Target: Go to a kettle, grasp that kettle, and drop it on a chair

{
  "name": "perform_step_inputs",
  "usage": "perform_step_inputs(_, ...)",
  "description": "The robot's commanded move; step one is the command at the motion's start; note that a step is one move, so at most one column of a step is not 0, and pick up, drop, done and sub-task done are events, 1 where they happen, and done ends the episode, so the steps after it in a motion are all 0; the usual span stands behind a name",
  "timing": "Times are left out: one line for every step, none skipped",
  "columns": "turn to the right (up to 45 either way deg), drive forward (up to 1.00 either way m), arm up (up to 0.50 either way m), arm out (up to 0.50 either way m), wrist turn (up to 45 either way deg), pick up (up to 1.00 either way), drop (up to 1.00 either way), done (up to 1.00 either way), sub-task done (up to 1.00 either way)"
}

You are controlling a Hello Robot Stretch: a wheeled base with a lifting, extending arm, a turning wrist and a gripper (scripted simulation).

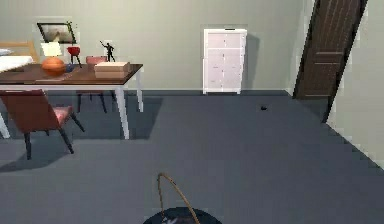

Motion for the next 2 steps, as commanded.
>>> perform_step_inputs(-45.0,0.0,0.0,0.0,0.0,0.0,0.0,0.0,0.0)
perform_step_inputs(-6.0,0.0,0.0,0.0,0.0,0.0,0.0,0.0,0.0)
